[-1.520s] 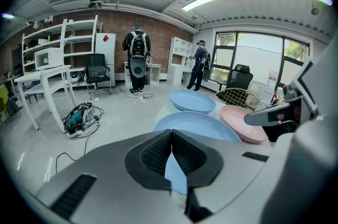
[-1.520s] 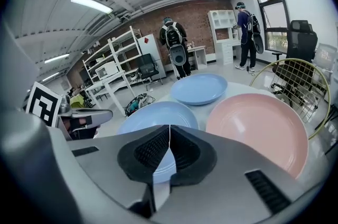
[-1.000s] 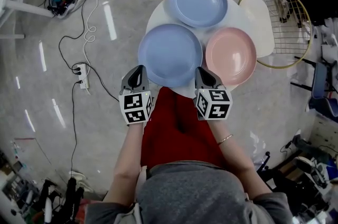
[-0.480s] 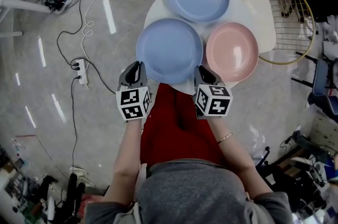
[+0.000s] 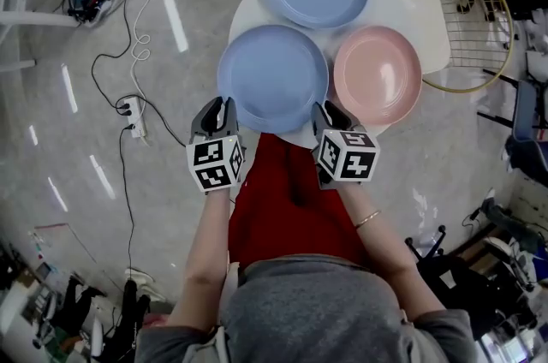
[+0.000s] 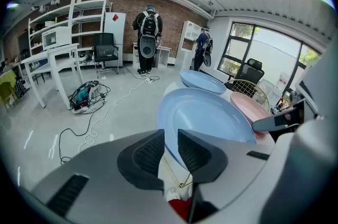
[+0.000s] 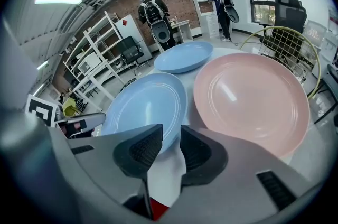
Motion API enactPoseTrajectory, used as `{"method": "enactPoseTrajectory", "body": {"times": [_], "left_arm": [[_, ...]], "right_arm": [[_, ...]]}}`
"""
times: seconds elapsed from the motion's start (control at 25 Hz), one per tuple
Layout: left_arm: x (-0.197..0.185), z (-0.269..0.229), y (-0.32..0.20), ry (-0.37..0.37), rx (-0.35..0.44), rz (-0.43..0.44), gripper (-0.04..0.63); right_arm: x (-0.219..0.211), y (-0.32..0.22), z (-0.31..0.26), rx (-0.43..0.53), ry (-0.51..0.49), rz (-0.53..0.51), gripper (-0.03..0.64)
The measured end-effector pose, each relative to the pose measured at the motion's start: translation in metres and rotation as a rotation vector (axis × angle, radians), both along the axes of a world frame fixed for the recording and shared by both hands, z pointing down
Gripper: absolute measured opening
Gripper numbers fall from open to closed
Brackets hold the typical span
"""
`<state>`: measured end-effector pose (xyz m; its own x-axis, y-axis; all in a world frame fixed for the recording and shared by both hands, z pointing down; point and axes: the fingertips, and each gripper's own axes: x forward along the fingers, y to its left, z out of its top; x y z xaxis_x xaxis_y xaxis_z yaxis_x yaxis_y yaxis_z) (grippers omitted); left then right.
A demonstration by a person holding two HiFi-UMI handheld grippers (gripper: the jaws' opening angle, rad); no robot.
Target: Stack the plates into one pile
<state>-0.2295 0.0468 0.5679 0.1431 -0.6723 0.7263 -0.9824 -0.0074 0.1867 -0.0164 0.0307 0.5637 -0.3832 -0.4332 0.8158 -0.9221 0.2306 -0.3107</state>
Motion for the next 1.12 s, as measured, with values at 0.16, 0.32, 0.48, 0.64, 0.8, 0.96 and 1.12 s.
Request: {"method": "enactPoseTrajectory", "body": {"times": [0.16,0.32,0.48,0.64,0.8,0.96,1.12], "left_arm": [[-0.001,0.001,-0.005,0.006,-0.001,0.002,0.097],[-0.004,-0.003,-0.011,-0.005,0.012,0.001,0.109],[-0.003,0.006,-0.011,-0.009,-0.020,0.014,0.120],[-0.004,0.020,-0.009,0.007,-0.069,0.007,0.121],[-0.002,0.025,-0.009,0.016,-0.084,0.014,0.121],[-0.001,0.027,-0.010,0.027,-0.092,0.016,0.112],[-0.001,0.028,-0.010,0.020,-0.095,0.003,0.101]], "right_arm": [[0.000,-0.001,0.005,-0.016,0.006,0.012,0.098],[0.003,0.000,0.009,-0.036,0.011,0.030,0.100],[0.005,0.000,0.013,-0.053,0.010,0.039,0.100],[0.004,-0.002,0.017,-0.061,0.016,0.048,0.100],[0.003,-0.003,0.019,-0.067,0.009,0.044,0.100],[0.001,-0.003,0.021,-0.069,0.010,0.032,0.100],[0.001,-0.004,0.021,-0.065,0.008,0.025,0.098]]}}
